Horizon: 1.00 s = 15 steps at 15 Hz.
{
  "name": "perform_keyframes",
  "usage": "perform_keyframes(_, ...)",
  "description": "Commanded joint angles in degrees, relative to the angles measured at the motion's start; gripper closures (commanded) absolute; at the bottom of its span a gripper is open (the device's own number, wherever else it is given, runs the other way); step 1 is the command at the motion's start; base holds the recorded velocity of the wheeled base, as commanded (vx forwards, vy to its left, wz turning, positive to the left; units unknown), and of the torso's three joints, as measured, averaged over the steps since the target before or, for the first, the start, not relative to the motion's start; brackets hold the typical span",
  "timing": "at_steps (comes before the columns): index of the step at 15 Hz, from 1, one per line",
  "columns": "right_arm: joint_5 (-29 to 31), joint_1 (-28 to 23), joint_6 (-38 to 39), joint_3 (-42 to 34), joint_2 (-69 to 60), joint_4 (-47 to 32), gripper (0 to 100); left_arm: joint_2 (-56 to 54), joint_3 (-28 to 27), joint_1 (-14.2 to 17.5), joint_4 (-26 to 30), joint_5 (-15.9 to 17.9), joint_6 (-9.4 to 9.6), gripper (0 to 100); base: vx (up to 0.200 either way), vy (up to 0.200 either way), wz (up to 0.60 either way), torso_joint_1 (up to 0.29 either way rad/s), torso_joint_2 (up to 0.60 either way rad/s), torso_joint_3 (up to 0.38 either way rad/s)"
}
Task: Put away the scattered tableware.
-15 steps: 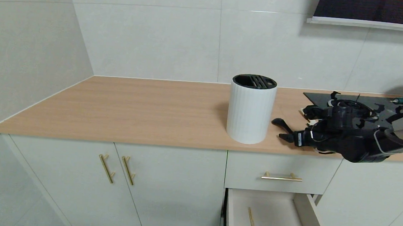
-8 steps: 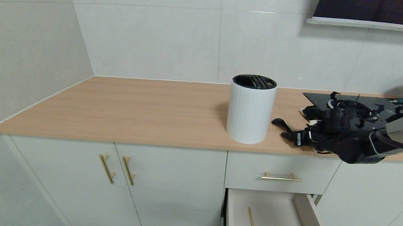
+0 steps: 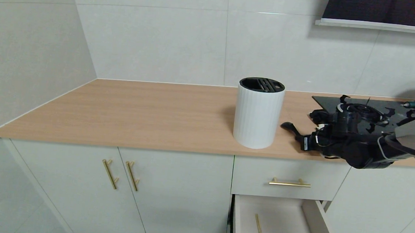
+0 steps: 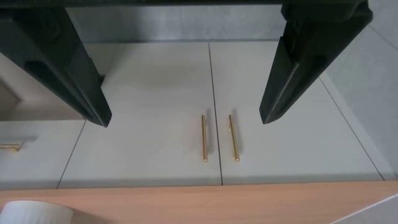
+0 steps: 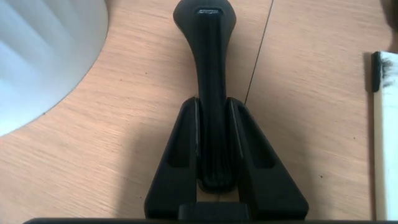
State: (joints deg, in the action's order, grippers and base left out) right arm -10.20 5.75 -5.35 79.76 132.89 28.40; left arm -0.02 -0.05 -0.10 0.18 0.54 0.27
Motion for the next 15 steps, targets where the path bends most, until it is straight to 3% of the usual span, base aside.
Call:
perform_keyframes(1, 3.3, 0.8, 1.8, 0.2, -1.8, -2.3, 100, 0.0, 0.0, 0.0, 0.0, 0.0, 0.0, 0, 0.0, 0.0, 0.0, 0.0, 0.0, 0.0)
perform_keyframes(5, 6.3, 2.7, 8.4, -4.1, -12.9, -15.5, 100, 0.0, 0.0, 0.0, 0.0, 0.0, 0.0, 0, 0.0, 0.0, 0.0, 0.0, 0.0, 0.0)
perform_keyframes(10, 8.3, 3.7, 15.4, -18.2, -31.2, -22.3, 100, 0.0, 0.0, 0.0, 0.0, 0.0, 0.0, 0, 0.0, 0.0, 0.0, 0.0, 0.0, 0.0)
perform_keyframes(12, 8.2, 5.4, 17.7, -22.5, -38.3, -26.9, 100, 0.0, 0.0, 0.0, 0.0, 0.0, 0.0, 0, 0.0, 0.0, 0.0, 0.0, 0.0, 0.0)
perform_keyframes(15, 8.3, 9.5, 18.0, -29.8, -45.4, -27.5, 100, 0.0, 0.0, 0.0, 0.0, 0.0, 0.0, 0, 0.0, 0.0, 0.0, 0.0, 0.0, 0.0)
